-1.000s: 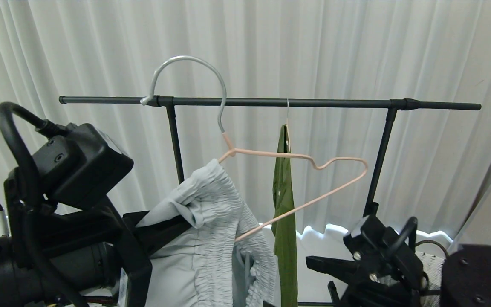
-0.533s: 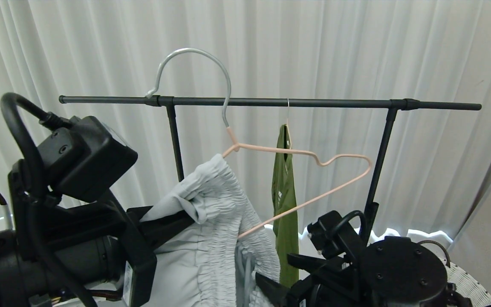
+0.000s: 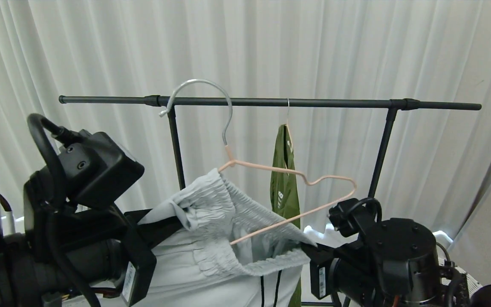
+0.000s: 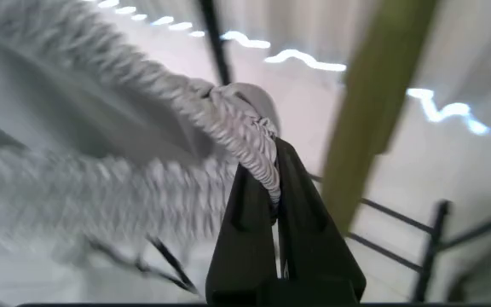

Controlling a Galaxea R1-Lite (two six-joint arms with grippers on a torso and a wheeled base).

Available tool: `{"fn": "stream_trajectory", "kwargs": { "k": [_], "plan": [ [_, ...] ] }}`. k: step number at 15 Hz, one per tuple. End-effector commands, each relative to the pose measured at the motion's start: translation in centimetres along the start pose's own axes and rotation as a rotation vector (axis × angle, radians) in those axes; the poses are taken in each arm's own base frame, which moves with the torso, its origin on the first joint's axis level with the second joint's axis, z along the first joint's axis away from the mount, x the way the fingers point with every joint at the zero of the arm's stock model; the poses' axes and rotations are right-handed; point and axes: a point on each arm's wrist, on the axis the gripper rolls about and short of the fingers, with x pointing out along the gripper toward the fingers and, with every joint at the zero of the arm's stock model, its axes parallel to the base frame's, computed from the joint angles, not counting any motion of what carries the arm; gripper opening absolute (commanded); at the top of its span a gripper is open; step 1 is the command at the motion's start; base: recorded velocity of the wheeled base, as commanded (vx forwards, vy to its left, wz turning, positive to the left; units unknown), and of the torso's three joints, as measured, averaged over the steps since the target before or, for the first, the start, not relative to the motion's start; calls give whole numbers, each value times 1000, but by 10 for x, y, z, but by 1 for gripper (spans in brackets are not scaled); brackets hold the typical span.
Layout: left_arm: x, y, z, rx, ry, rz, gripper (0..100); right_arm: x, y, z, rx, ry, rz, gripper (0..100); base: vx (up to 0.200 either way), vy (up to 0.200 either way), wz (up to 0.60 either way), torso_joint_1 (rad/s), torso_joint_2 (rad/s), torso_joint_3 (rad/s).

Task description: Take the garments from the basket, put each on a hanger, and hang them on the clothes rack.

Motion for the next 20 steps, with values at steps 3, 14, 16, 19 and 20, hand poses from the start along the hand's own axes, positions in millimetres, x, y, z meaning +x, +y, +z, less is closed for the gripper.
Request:
{"fn": "stream_trajectory", "kwargs": {
  "k": [3,14,16,19,20],
  "plan": [
    [0,-1,-12,30,39,9,0,10,-39,12,-1,-44,-135,0,0,0,0,0,0,0],
    [6,-3,-52,227,216,93,0,19,-68,18,-47,-92,-229,0,0,0,0,0,0,0],
    [10,-6,-63,267,267,77,0,19,-65,21,-78,-119,-208,0,0,0,0,0,0,0],
    [21,-9,-75,290,355,96,0,17,-53,21,-121,-127,-165,0,0,0,0,0,0,0],
    [25,-9,-75,293,371,93,0,16,-47,20,-133,-128,-143,0,0,0,0,0,0,0]
  ]
}}
